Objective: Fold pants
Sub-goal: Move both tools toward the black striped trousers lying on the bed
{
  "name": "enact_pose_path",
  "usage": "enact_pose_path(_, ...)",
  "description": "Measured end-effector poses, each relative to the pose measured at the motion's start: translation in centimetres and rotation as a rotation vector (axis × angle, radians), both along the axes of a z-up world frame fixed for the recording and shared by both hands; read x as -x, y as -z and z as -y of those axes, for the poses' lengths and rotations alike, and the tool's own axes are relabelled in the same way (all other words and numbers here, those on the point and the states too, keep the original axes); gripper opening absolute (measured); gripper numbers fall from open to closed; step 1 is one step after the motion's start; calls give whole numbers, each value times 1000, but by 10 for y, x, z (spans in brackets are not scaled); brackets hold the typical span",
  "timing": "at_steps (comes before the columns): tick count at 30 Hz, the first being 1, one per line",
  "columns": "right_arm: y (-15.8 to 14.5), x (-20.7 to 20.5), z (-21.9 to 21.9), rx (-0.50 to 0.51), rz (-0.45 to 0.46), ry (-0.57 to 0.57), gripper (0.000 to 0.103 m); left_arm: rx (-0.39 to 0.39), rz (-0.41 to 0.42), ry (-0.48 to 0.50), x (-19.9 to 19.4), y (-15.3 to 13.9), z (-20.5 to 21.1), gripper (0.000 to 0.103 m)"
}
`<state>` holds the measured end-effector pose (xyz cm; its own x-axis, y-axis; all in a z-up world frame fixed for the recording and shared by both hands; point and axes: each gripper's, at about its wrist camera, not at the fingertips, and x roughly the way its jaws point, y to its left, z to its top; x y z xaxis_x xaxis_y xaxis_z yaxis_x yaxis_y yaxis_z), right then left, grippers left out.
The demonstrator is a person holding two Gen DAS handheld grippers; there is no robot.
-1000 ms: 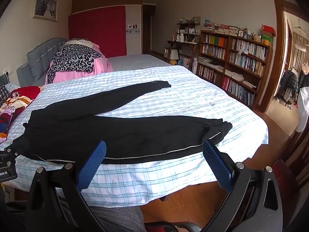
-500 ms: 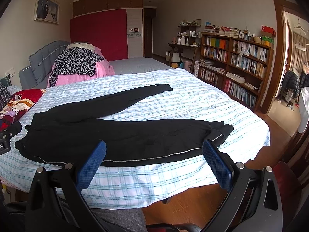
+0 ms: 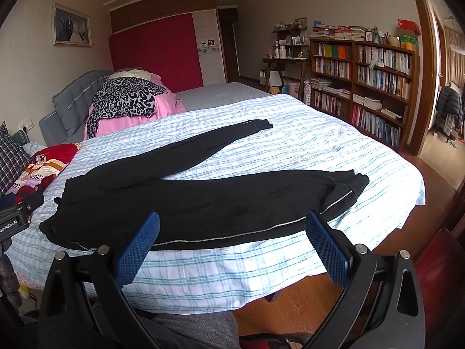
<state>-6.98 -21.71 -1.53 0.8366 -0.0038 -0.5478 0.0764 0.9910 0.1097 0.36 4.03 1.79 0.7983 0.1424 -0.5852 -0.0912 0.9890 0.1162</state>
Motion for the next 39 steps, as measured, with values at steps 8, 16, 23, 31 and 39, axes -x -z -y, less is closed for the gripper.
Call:
enact_pose_path(8,6,-4,0,-5,-25,-15,101,4,-10,1,-5,1,-3,98)
enact_pose_path(16,7,-3,1,1,-31,-18,101,5,-17,-4,-8,3,-6,98)
enact_pose_path(23,3,-3,-4,24,-16,-31,101,10,-29,-10,-11,5,-10,98)
enact_pose_path(31,2,-3,-5,38,-6,-29,101,-8,-34,-13,-20,8,-14,98)
enact_pose_path(39,-9,-26,-10,99,18,-55,101,-25,-54,-72,-62,6,-49,98)
